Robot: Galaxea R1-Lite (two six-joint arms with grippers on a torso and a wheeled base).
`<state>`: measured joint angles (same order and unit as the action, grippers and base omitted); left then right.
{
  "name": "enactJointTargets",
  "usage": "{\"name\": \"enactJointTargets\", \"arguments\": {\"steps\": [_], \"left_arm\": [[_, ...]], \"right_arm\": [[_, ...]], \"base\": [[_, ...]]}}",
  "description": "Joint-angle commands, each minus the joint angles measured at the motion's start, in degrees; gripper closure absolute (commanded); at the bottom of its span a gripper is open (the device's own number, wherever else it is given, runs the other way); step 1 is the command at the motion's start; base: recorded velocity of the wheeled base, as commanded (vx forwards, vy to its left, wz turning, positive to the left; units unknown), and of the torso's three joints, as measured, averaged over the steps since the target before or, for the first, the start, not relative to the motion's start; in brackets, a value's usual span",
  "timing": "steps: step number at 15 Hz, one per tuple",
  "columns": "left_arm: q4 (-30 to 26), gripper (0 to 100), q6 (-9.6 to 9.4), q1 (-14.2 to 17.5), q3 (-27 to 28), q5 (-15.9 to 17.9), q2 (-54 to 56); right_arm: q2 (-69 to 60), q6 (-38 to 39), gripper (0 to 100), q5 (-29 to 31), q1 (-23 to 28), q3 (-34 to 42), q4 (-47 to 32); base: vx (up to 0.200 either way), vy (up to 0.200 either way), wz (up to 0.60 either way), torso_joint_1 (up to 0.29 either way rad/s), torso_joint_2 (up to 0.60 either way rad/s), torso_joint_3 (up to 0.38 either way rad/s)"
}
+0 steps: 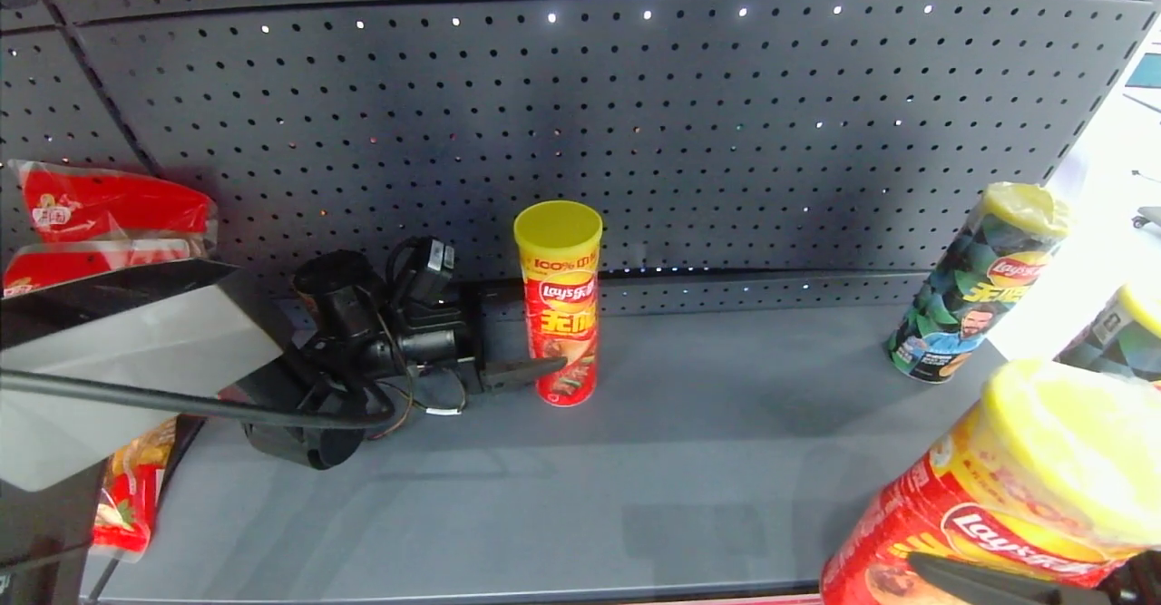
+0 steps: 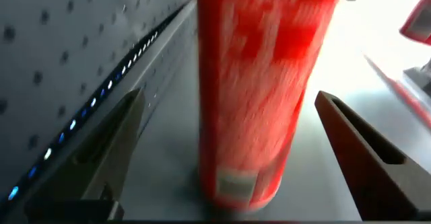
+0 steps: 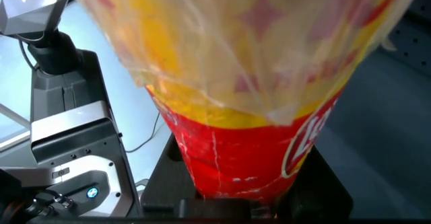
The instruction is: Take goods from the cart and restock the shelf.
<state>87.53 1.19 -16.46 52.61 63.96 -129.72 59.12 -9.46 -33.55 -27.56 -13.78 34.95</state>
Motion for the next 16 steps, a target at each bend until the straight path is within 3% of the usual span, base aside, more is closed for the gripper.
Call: {"name": "enactJointTargets", "arguments": {"steps": [1, 9, 10, 16], "left_arm": [[0.71, 0, 0.74, -2.35, 0.12, -0.68, 0.26], [0.8, 0, 0.74, -3.85, 0.47, -2.44, 0.26], [0.8, 100, 0.83, -3.85, 0.47, -2.62, 0.26], [1.24, 100, 0.83, -3.76, 0.21, -2.62, 0.26]], "right_arm": [[0.38, -0.03, 100, -0.03, -0.03, -0.02, 0.03], [0.03, -0.21, 100, -0.03, -0.03, 0.06, 0.03], [-0.06, -0.21, 100, -0.03, -0.03, 0.06, 0.03], [0.03, -0.21, 100, -0.03, -0.03, 0.06, 0.03]], "base": [[0.0, 0.0, 0.0, 0.0, 0.0, 0.0], [0.0, 0.0, 0.0, 0.0, 0.0, 0.0], [0.0, 0.0, 0.0, 0.0, 0.0, 0.0], [0.0, 0.0, 0.0, 0.0, 0.0, 0.0]]}}
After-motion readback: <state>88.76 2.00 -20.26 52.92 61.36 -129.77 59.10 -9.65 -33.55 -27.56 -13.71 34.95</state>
